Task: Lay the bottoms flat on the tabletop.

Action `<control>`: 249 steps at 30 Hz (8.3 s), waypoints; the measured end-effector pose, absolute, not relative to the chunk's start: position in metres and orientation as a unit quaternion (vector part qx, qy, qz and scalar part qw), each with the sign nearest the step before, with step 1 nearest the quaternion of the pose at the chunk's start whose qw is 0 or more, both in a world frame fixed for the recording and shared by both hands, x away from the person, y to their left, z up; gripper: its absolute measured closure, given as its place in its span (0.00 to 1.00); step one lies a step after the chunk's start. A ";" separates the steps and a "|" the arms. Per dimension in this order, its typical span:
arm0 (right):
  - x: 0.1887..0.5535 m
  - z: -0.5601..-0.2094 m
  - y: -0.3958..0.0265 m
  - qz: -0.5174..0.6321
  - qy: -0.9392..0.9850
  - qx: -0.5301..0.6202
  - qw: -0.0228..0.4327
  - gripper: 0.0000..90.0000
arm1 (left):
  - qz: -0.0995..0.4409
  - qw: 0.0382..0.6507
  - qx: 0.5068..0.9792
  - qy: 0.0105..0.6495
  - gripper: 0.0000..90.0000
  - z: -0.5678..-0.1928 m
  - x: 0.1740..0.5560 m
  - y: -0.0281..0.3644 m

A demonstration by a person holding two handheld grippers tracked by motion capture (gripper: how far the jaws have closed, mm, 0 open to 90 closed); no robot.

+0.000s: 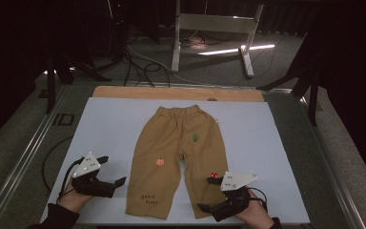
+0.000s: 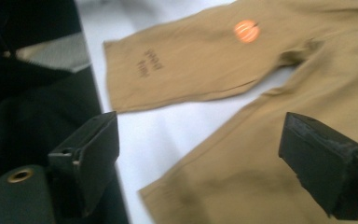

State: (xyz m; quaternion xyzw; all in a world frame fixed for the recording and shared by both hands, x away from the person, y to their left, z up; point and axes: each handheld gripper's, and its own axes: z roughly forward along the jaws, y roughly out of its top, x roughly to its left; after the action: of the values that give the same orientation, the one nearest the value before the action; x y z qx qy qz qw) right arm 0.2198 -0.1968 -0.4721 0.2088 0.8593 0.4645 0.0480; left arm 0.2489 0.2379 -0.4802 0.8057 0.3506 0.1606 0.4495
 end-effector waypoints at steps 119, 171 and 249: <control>0.505 -0.509 -0.235 0.354 0.786 0.469 0.194 0.40 | 0.155 0.368 0.798 0.451 0.46 -0.513 0.494 0.123; 0.302 -0.476 -0.257 0.462 0.833 0.282 0.117 0.16 | 0.142 0.481 0.804 0.320 0.01 -0.465 0.303 0.201; 0.253 -0.483 -0.305 0.494 0.824 0.267 0.078 0.09 | 0.142 0.495 0.797 0.316 0.01 -0.486 0.241 0.236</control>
State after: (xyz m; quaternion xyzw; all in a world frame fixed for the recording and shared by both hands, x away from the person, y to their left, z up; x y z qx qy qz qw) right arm 0.2527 -0.3050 -0.4835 0.2667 0.8238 0.4941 0.0776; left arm 0.2411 0.2364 -0.4857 0.7968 0.3159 0.1419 0.4952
